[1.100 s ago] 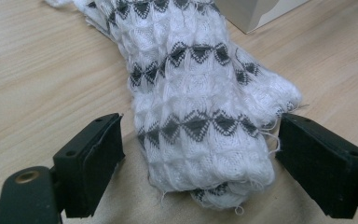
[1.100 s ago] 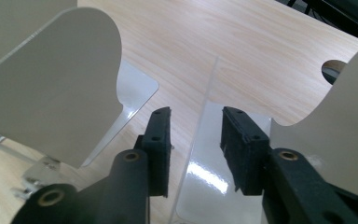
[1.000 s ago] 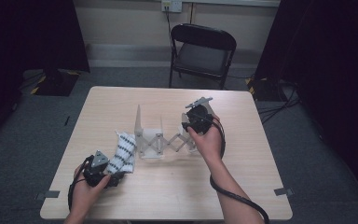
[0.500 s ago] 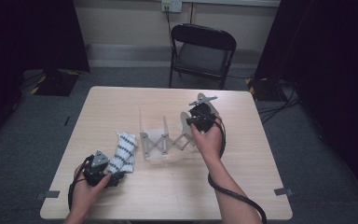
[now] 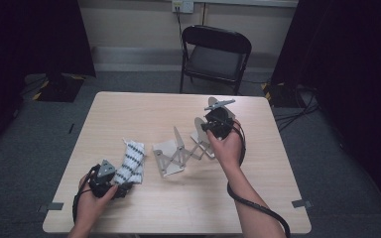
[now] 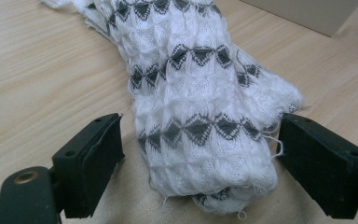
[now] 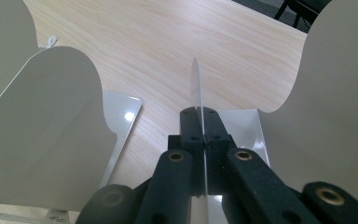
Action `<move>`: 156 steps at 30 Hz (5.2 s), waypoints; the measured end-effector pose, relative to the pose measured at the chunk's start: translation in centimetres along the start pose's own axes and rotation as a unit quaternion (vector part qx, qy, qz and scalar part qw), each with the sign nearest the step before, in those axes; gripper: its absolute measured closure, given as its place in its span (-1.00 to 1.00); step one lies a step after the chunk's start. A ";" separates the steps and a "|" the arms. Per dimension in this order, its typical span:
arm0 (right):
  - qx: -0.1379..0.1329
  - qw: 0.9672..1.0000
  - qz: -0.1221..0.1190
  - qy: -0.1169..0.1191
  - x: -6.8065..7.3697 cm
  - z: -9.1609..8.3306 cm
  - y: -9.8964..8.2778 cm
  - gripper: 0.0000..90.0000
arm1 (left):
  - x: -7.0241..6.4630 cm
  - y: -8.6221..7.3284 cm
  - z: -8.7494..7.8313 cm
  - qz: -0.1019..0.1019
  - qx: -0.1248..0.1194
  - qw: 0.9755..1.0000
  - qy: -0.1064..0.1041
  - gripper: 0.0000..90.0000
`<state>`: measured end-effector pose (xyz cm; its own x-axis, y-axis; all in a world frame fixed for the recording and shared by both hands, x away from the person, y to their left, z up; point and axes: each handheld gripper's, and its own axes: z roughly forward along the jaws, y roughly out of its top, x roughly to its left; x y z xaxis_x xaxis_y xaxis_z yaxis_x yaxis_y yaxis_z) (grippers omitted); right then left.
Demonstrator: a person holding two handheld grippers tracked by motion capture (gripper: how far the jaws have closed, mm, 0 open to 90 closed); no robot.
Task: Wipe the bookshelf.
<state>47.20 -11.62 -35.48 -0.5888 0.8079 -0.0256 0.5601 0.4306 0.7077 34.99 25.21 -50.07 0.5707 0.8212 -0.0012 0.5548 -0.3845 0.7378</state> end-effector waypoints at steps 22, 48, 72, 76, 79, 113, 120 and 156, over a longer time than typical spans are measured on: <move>-0.006 0.999 -0.010 0.038 -0.7 -0.5 -1.5 0.99 | 0.0 0.0 0.0 0.000 0.000 1.000 0.000 -0.69; -0.019 1.000 -0.002 0.003 -1.5 -1.5 -3.1 0.46 | 0.0 0.0 0.0 -0.002 -0.001 1.000 -0.001 -0.69; -0.034 0.999 0.000 -0.002 -1.5 -4.6 -3.9 0.03 | -0.1 0.0 0.0 -0.003 -0.001 1.000 -0.001 -0.69; -0.028 1.000 0.006 -0.007 -1.9 -4.8 -4.5 -0.02 | 0.0 0.0 0.0 -0.001 0.000 1.000 -0.001 -0.69; -0.018 1.000 0.006 -0.014 -2.3 -4.6 -5.1 0.03 | 0.0 0.0 0.0 -0.002 -0.001 1.000 -0.001 -0.69; -0.011 1.000 0.003 -0.023 -3.7 -2.4 -4.7 0.02 | 0.0 0.0 0.0 0.002 0.000 1.000 0.000 -0.69; -0.036 0.999 0.009 -0.017 -3.4 -4.3 -4.2 -0.02 | 0.0 0.0 0.0 0.000 0.000 1.000 0.000 -0.69; -0.044 0.997 -0.028 0.055 4.7 -2.2 -0.5 -0.10 | 0.0 0.0 0.0 0.001 0.000 1.000 0.000 -0.69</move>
<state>42.87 -8.92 -34.38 -0.6815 0.7317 0.0077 0.4742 0.4337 0.7662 34.99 25.21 -50.07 0.5712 0.8208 -0.0003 0.5544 -0.3855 0.7376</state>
